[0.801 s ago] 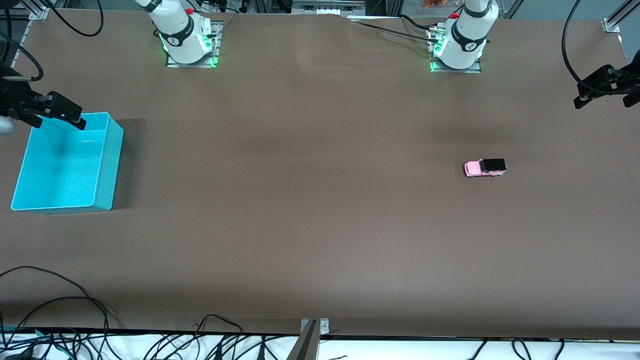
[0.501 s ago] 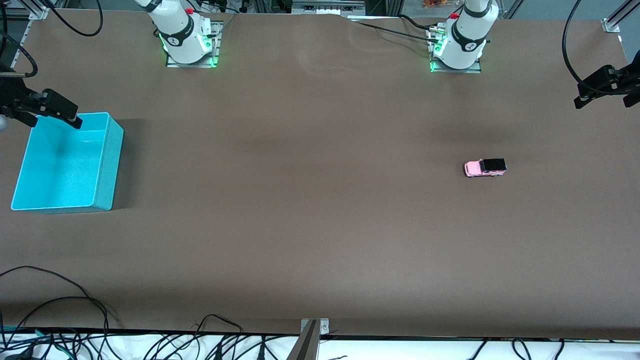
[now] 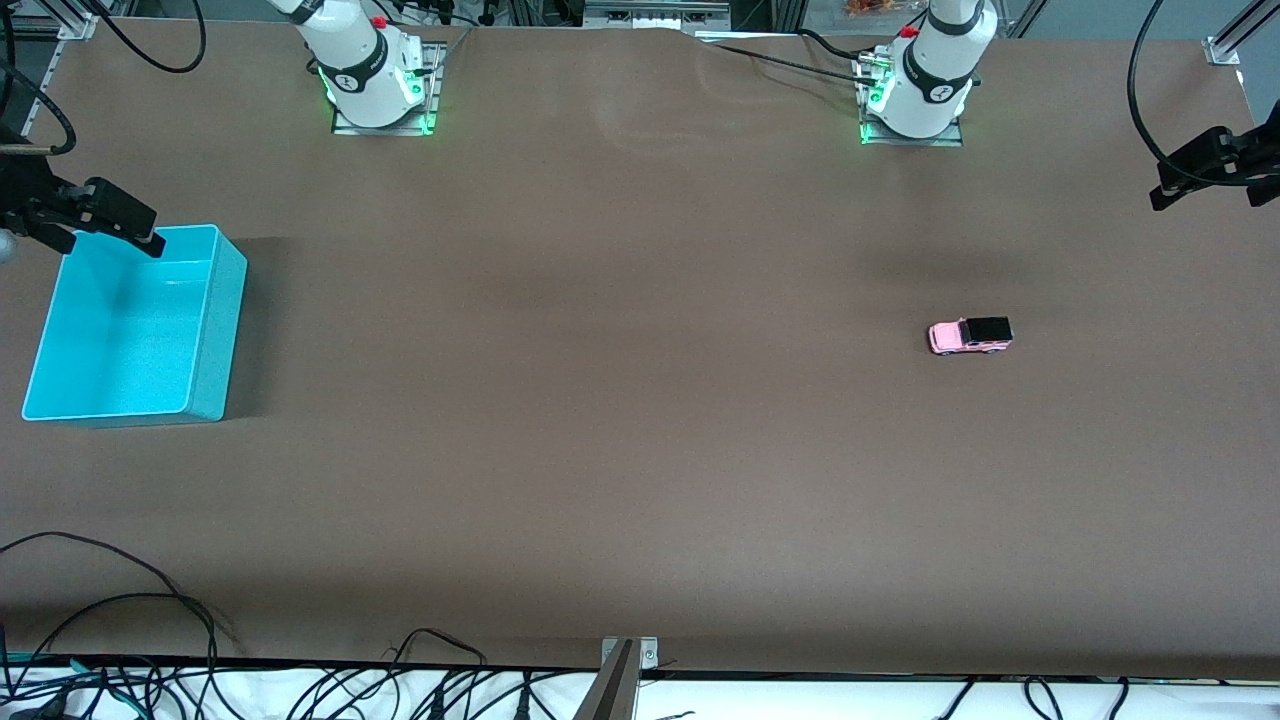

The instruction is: Wind and store pink jeep toy

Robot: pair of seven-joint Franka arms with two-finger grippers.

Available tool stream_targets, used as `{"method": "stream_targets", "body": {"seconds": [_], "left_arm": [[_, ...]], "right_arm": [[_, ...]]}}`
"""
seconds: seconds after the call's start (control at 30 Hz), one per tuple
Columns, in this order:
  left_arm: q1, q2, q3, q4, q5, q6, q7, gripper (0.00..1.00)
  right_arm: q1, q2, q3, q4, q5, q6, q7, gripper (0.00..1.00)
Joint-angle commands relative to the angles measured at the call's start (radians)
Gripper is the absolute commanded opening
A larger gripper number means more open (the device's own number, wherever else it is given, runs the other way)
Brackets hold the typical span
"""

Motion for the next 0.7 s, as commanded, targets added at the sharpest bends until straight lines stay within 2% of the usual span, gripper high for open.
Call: {"method": "stream_targets", "body": {"seconds": [0.0, 0.67], "left_arm": [[0.007, 0.0, -0.003, 0.015, -0.019, -0.029, -0.001, 1.0], [0.005, -0.017, -0.005, -0.007, -0.021, -0.029, -0.006, 1.0]], "right_arm": [[-0.003, 0.005, -0.002, 0.022, 0.012, -0.021, -0.017, 1.0], [-0.003, 0.003, -0.005, 0.022, 0.012, -0.021, -0.019, 1.0]]}}
